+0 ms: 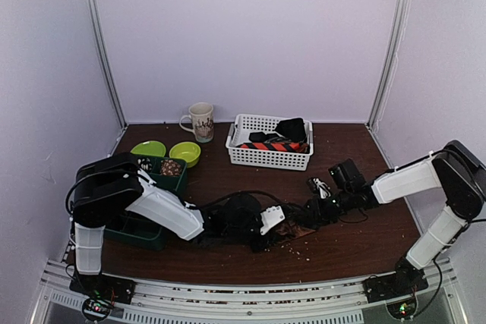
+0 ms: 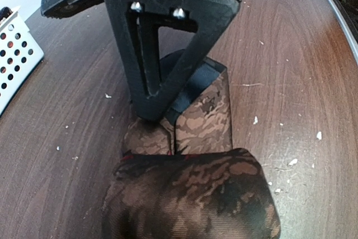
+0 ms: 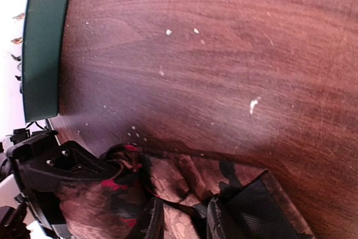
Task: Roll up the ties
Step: Roll the tie at the center of the board.
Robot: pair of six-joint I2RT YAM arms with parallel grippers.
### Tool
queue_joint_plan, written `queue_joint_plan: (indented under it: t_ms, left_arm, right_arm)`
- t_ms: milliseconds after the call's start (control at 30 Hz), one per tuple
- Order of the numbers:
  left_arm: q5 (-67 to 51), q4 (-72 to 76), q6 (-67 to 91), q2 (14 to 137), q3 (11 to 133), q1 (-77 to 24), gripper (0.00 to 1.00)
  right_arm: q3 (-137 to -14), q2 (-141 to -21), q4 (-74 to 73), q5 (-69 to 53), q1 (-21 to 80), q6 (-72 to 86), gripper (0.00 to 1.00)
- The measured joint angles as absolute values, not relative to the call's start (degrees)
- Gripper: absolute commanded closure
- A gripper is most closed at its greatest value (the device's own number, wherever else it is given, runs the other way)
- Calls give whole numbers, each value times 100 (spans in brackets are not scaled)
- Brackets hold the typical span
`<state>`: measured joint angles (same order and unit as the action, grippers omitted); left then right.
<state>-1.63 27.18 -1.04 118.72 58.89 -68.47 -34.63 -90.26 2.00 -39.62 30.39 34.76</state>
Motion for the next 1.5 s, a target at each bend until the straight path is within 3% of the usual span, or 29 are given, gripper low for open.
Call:
queue_joint_plan:
  t_ms: [333,533,833,1500]
  left_arm:
    - [-189,2720,-123,11885,5905,-6847,81]
    - [-198,2724,-126,11889,5905,-6847,81]
    - [-235,2733,-143,11915,5937,-6847,81]
    - [-257,2738,-152,11935,5961,-6847,80]
  right_arm:
    - [-3704,-9386,220,-4029,3039,3441,72]
    - [-3706,-9426,322,-4053,3052,3459,81]
    - [-3706,-9039,-84,-3824,3068,3382,75]
    - [-3870,-9454,137,-3885,3116,3385,78]
